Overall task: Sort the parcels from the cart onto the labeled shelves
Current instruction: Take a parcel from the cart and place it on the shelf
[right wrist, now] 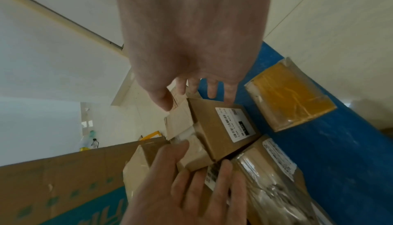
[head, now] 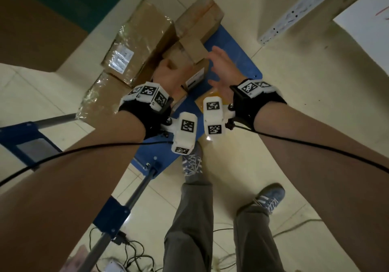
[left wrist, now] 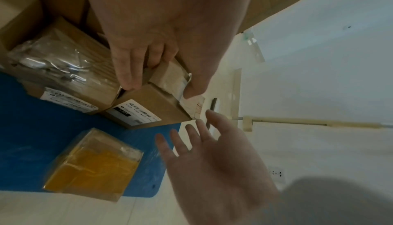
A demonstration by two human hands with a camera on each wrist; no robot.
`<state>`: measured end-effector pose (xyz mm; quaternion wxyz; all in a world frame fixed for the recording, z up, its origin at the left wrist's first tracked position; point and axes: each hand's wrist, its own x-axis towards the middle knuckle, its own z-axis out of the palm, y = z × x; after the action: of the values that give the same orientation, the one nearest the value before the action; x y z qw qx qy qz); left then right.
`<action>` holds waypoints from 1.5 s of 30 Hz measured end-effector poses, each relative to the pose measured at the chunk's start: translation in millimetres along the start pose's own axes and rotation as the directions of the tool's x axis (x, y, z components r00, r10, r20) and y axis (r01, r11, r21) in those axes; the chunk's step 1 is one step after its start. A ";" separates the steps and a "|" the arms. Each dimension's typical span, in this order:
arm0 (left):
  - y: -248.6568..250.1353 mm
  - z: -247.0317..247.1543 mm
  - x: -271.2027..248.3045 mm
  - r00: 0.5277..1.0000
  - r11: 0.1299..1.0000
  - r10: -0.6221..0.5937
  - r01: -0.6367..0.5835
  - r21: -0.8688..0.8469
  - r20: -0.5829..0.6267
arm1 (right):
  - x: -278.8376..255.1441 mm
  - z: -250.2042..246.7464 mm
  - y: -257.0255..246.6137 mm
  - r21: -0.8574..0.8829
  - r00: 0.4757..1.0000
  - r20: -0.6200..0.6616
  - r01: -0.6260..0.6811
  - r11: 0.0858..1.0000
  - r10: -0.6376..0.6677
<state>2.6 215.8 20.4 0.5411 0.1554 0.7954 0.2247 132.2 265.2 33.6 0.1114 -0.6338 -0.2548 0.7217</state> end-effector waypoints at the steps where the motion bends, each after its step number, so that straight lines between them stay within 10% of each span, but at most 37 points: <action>1: -4.0 -2.4 8.9 1.000 1.000 -0.012 0.012 -0.006 -0.006 | 5.3 2.8 -0.4 0.012 1.000 -0.005 -0.007 1.000 0.007; 15: 2.9 3.1 -4.6 0.988 0.972 -0.024 0.058 -0.229 0.150 | 2.5 -26.7 6.0 0.086 0.992 -0.074 0.113 0.990 -0.107; 20: 24.7 27.6 -19.8 0.995 0.999 -0.009 0.005 0.043 0.096 | -19.3 -47.9 -3.8 0.065 0.970 -0.123 0.220 0.973 -0.211; 29: 51.9 88.9 -50.6 0.936 0.936 0.325 -0.298 0.186 -0.137 | -71.1 -104.3 -9.9 0.259 0.930 -0.186 0.358 0.897 -0.317; 35: 50.3 126.2 -86.2 0.856 0.848 0.516 -0.506 0.158 -0.027 | -100.5 -157.0 9.4 0.395 0.896 -0.294 0.432 0.811 -0.334; 39: 47.1 156.2 -117.4 0.798 0.792 0.602 -0.594 0.142 -0.014 | -114.5 -193.8 37.6 0.420 0.857 -0.441 0.460 0.783 -0.267; 45: 40.9 177.1 -144.1 0.899 0.899 0.438 -0.438 -0.006 -0.026 | -131.8 -248.9 115.9 0.380 0.859 -0.511 0.202 0.903 0.023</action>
<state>220.3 213.4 100.4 0.4681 0.3243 0.7451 0.3472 415.5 159.9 71.1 0.3422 -0.7480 -0.0851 0.5623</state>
